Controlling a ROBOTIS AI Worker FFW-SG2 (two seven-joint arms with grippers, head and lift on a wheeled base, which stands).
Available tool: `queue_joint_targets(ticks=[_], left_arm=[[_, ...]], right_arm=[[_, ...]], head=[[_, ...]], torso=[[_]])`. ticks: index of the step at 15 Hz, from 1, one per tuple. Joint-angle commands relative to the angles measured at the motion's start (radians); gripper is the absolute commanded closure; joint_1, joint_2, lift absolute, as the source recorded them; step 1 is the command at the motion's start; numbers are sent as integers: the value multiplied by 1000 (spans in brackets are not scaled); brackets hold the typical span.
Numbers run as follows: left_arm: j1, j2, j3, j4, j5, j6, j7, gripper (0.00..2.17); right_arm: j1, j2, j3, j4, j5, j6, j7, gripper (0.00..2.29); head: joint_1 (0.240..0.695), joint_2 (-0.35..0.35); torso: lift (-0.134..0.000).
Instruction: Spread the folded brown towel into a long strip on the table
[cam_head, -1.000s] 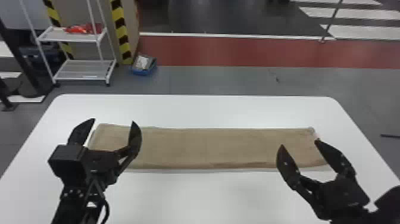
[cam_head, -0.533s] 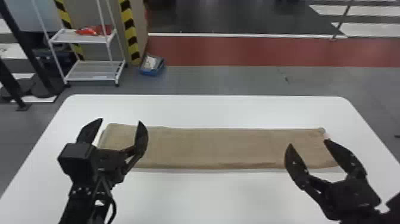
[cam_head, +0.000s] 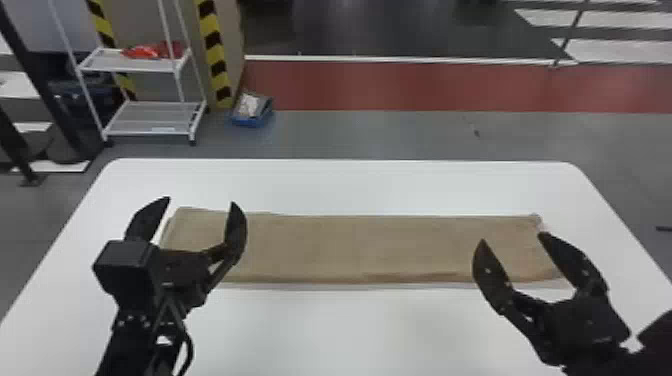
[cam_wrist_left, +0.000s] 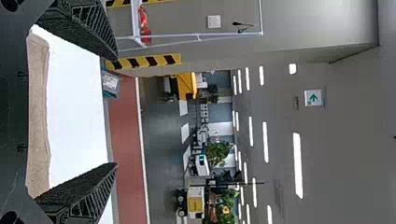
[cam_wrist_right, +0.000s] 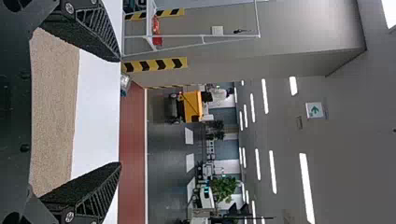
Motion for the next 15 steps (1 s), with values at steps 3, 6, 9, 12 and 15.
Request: queue_joint_targets(ticks=[3,6,9,12,15], left_arm=[[-2,0,-2,0,0,-3,0,80],[-2,-2,-2,2,0,-10,0,80],[-3,-2,0,2,2,-10,0,80],[-3,-2,0,2,0,-10,0,80],[-5,-2,2,6,2,-10,0,80]], right_arm=[[-1,1,0,1,0,0,0,97],[-1,1,-2,1,-2,-3,0,97],[2,1,-3,4,-3,-25,-1,97],[1,1,-5,2,-5,-21,-1,97],[7,1,-8,1,-8,-28,-1,97]], head=[[695,-33],[695,-34],[695,-35],[695,-36],[695,-37]], torso=[[-113],[-113],[-113],[-113],[-113]])
